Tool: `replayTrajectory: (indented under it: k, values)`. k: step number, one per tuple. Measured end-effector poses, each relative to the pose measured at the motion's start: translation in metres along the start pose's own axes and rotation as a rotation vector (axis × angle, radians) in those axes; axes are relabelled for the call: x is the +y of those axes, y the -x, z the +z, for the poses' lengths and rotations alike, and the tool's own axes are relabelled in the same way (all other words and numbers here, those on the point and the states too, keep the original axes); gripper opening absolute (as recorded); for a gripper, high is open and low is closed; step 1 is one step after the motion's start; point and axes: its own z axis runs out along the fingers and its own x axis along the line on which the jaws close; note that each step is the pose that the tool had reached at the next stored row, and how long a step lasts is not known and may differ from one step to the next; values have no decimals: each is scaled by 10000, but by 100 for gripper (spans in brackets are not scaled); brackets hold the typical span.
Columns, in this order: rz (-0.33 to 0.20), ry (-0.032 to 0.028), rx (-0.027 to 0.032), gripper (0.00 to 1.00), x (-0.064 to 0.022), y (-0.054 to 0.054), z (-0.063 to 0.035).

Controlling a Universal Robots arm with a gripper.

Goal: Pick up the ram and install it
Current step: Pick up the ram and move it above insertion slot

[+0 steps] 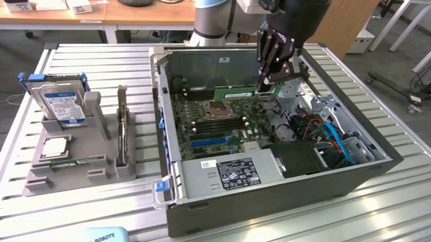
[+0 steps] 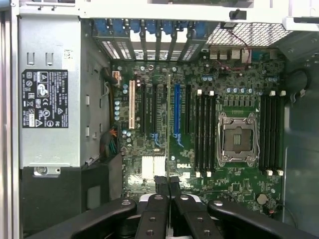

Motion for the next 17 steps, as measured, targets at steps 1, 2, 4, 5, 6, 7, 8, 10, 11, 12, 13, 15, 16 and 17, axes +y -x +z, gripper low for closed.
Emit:
replayTrajectory:
  k: [1, 2, 4, 5, 6, 7, 8, 10, 11, 12, 13, 15, 16, 17]
  values:
    - [1, 0, 1, 12, 0, 18, 2]
    - [0, 0, -1, 12, 0, 34, 4]
    - [2, -1, -1, 12, 0, 67, 9]
    - [3, -1, -1, 12, 1, 83, 11]
    - [2, -1, -4, 12, 1, 99, 14]
    - [2, 0, -6, 12, 1, 116, 17]
    - [2, -1, -9, 12, 1, 134, 19]
    - [2, -1, -18, 12, 1, 172, 27]
    - [2, -1, -23, 12, 1, 191, 31]
    - [2, 0, -27, 12, 1, 210, 33]
    - [2, 0, -41, 12, 1, 255, 42]
    - [1, 0, -75, 12, 1, 332, 58]
    - [1, 0, -84, 12, 2, 350, 61]
    - [1, 0, -93, 12, 2, 367, 65]
